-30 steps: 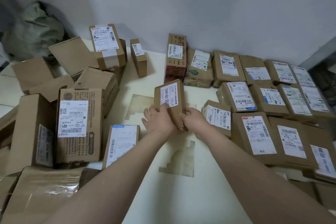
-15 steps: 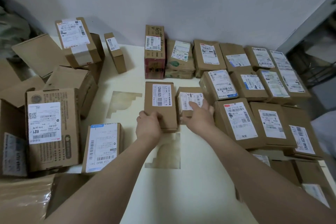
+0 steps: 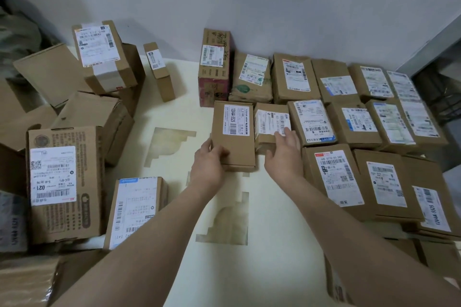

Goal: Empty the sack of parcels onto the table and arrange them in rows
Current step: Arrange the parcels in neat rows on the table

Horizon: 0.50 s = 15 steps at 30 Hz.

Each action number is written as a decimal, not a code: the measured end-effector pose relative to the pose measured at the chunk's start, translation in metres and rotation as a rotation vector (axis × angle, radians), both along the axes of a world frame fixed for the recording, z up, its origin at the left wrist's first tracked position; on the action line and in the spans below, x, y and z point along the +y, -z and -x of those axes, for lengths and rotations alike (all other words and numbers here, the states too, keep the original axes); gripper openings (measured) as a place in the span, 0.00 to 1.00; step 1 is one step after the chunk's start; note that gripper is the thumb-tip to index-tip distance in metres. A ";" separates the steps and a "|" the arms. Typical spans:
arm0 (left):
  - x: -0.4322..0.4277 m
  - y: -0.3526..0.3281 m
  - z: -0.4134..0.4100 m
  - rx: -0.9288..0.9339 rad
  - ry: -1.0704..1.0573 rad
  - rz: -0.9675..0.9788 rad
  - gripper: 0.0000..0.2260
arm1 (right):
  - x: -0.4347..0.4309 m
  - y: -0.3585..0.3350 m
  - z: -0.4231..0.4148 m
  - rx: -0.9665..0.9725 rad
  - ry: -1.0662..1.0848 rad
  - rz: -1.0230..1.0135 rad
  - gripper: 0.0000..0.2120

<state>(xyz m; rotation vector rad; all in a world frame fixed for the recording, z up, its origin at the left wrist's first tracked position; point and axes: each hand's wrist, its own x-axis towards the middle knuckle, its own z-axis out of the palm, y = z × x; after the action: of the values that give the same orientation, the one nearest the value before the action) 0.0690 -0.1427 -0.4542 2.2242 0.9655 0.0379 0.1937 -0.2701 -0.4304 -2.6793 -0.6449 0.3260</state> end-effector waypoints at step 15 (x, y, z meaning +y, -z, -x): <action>-0.002 -0.028 0.124 0.421 -0.437 -0.196 0.31 | 0.011 0.001 0.139 0.625 -0.288 -0.065 0.17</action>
<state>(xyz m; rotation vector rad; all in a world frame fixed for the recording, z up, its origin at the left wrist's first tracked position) -0.0550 -0.1450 -0.4267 2.1946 1.7327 -0.1499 0.0542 -0.2596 -0.4311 -2.2251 -0.8062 1.1349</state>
